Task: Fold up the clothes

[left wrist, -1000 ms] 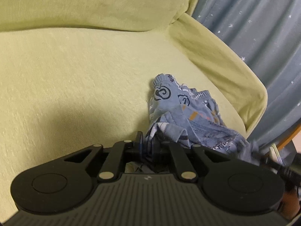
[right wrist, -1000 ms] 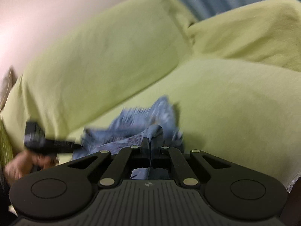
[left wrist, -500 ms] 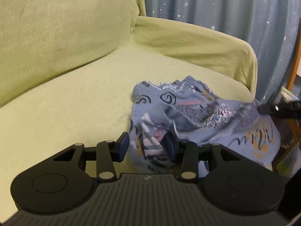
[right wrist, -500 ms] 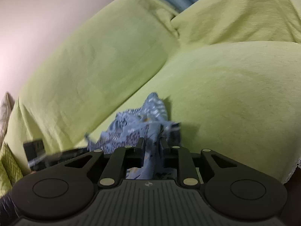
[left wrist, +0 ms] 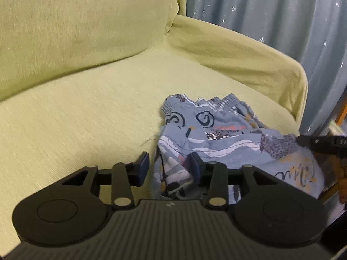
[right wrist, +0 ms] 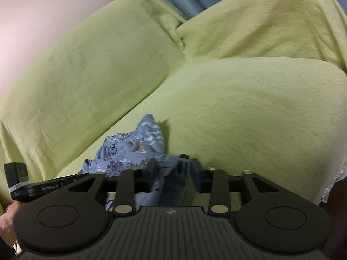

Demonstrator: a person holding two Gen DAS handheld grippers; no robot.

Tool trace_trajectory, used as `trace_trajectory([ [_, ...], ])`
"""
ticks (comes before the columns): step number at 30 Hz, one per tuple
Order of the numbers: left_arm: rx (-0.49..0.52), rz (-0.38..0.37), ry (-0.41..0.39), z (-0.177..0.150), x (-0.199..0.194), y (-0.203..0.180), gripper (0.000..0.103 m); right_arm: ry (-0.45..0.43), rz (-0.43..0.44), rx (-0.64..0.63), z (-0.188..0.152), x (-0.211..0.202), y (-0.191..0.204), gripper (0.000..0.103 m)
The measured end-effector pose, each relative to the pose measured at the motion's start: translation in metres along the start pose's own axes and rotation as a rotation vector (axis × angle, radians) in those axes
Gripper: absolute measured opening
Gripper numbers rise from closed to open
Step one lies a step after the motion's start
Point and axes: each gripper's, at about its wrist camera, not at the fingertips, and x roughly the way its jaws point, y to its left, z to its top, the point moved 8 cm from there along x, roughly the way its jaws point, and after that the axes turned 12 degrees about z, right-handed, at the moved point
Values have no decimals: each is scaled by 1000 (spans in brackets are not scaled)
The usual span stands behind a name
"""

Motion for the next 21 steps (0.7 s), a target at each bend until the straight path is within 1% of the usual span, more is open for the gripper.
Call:
trace_trajectory([
  [1,7,4,-4,-1,1,0,41,1,-1,18,-1,0,-3,55],
  [4,3,4,-6,-1,3,0,42,24,33,84,-8,4,-8,55],
  [6,1,3,-3,0,3,0,42,46,65,92,-12,9,-5,55],
  [7,5,4,-3,0,3,-1,39,58,72,77,-12,11,-2,55],
  [8,11,-2,-2,0,3,-2,35,68,71,57,-13,14,1,46],
  [9,19,-17,-2,0,2,-5,26,79,71,42,-13,16,3,36],
  [10,35,-14,-6,0,1,-7,22,88,76,43,-13,18,4,18],
  [11,51,-8,-11,1,0,-9,21,93,85,53,-14,19,4,15],
  [12,67,-2,-17,1,-1,-10,22,94,87,56,-15,18,4,15],
  [13,68,3,-19,1,-1,-10,23,95,89,59,-15,18,4,15],
  [14,66,7,-20,2,-1,-10,25,96,89,58,-15,17,3,13],
  [15,57,21,-20,2,-1,-7,33,96,89,57,-15,16,3,12],
  [16,47,37,-20,1,0,-5,45,97,89,57,-16,16,3,12],
  [17,38,42,-19,0,0,-2,49,96,89,60,-16,14,2,11],
  [18,30,46,-17,0,1,0,52,96,89,62,-16,13,2,11],
  [19,22,50,-15,-1,1,3,52,93,89,64,-16,14,2,10],
  [20,-6,41,-6,-1,2,5,52,92,90,64,-15,14,2,9],
  [21,-31,26,4,0,3,6,48,91,89,61,-15,14,3,9],
])
